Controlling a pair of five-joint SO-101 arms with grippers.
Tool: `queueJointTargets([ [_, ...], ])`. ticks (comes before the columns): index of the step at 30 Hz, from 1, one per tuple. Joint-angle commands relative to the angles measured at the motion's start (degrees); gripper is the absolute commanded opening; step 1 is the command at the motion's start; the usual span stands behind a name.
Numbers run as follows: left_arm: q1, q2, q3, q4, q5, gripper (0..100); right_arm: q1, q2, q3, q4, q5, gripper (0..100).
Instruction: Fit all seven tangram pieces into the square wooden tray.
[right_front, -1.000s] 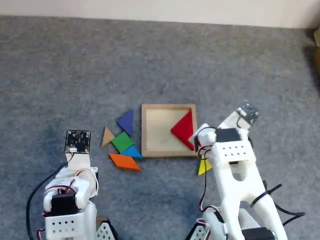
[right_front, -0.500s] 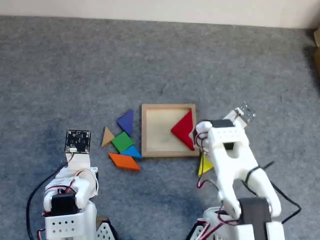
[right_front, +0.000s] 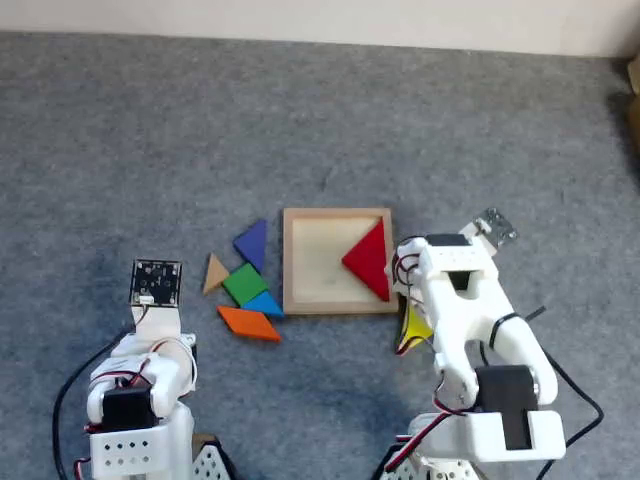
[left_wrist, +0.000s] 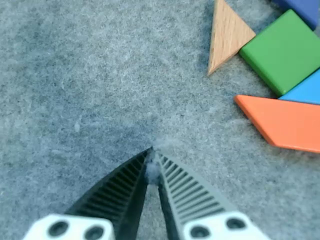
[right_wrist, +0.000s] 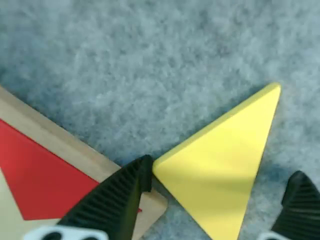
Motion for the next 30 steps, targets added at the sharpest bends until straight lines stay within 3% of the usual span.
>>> queueJointTargets([
  [1,0.84,-0.66,1.1,0.0,-0.26,0,0.66,-0.22,-3.38,-0.48,-0.44,38.6],
  [7,0.84,-0.66,1.1,0.0,-0.26,0,0.75,-0.22,-3.3,-0.22,-0.53,37.8],
  [13,0.84,-0.66,1.1,0.0,-0.26,0,3.56,-0.4,-3.3,-0.22,-0.09,20.3],
  [18,0.84,-0.66,1.1,0.0,-0.26,0,4.0,-0.57,-3.65,1.63,0.44,17.7],
  [25,0.84,-0.66,1.1,0.0,-0.26,0,4.09,-8.66,-7.69,9.54,7.21,17.7],
  [30,0.84,-0.66,1.1,0.0,-0.26,0,4.09,-13.85,-7.87,9.89,18.55,17.7],
])
